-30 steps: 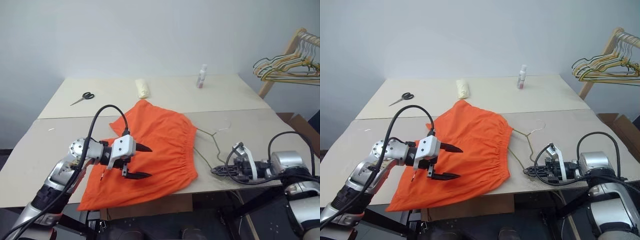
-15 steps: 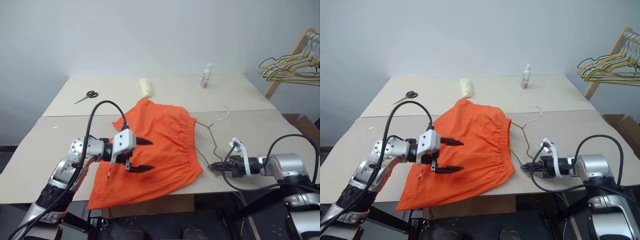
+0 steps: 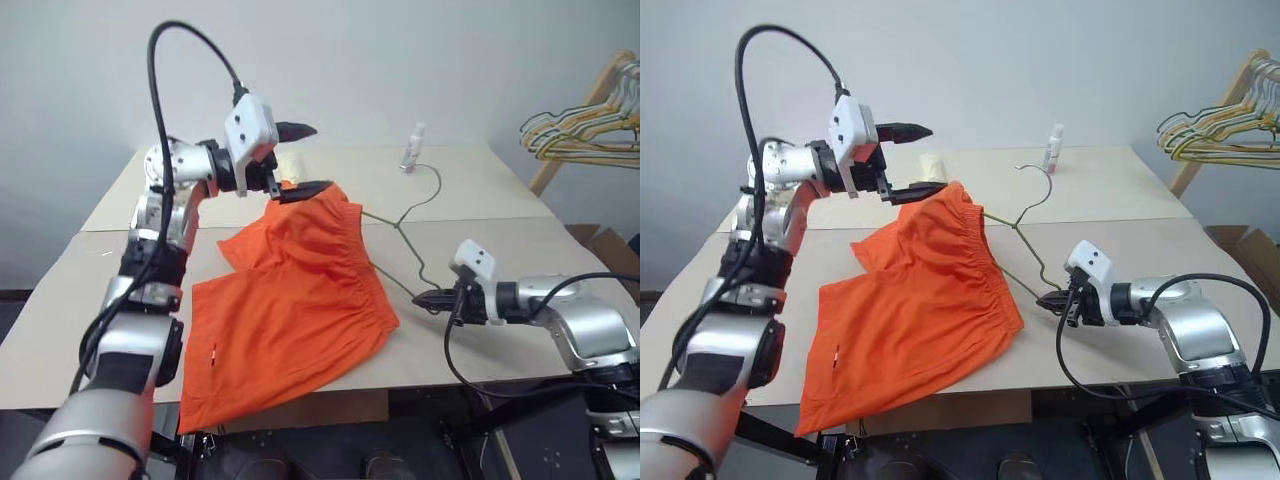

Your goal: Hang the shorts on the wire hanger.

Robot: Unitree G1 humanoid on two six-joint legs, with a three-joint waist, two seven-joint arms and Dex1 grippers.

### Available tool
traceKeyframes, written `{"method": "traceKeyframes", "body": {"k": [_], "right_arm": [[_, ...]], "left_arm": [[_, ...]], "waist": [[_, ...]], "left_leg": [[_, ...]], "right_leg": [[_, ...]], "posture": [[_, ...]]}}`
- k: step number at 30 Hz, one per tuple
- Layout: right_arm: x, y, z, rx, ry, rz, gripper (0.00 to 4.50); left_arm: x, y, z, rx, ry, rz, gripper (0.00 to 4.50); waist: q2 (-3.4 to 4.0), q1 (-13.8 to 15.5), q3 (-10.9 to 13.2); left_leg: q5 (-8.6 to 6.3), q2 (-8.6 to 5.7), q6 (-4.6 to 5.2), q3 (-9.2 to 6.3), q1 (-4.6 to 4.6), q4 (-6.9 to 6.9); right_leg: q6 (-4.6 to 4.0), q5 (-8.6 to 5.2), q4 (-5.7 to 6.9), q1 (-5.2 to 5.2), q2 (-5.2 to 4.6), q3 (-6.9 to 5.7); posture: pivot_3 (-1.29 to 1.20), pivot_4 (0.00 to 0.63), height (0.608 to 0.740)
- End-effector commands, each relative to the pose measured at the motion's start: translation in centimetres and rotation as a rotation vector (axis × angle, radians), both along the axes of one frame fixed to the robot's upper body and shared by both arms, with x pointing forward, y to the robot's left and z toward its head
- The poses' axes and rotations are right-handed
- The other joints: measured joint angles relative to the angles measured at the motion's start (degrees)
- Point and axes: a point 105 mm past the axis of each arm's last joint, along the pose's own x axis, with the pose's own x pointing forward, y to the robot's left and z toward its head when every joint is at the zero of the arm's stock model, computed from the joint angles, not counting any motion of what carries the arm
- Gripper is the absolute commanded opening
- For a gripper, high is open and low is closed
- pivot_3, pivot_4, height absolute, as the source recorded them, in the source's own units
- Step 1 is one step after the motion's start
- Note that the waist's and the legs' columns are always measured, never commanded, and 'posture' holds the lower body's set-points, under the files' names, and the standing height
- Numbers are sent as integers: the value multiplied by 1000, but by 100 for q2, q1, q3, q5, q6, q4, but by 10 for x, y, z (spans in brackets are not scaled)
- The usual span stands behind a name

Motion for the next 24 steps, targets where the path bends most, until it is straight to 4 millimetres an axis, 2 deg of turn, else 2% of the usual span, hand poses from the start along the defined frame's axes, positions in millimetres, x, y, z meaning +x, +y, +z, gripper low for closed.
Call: {"method": "traceKeyframes", "body": {"k": [1, 8, 19, 22, 24], "right_arm": [[3, 8, 15, -74, -86, 79, 0], [7, 16, 23, -136, -118, 148, 0], [12, 28, 32, -146, -130, 180, 0], [10, 29, 33, -161, -136, 196, 0], [10, 31, 35, -164, -149, 208, 0]], "left_arm": [[-7, 12, -2, 222, 18, -122, 4449], [-1, 2, 2, 353, 9, -148, 4449], [3, -8, -17, 475, 67, -160, 4449], [4, -6, -22, 510, 92, -149, 3868], [5, -5, -27, 539, 111, -139, 3279]], "waist": [[-1, -42, 1], [-2, -56, 8], [-2, -49, 9], [-2, -48, 9], [-2, -49, 9]], "left_leg": [[0, 2, 0, 1, 1, 1], [-11, 5, 20, 1, -10, 27], [-14, 7, 25, 1, -20, 39], [-14, 7, 25, 0, -23, 42], [-14, 6, 26, 1, -23, 43]], "right_leg": [[0, 0, 0, 1, 5, 0], [5, -2, 2, 1, 7, -1], [7, -3, 9, -5, 8, 0], [8, -3, 12, -6, 7, -1], [8, -3, 12, -6, 7, -1]], "posture": [[-34, 0, 740], [-39, 0, 740], [-44, 0, 740], [-47, 0, 740], [-48, 0, 740]]}}
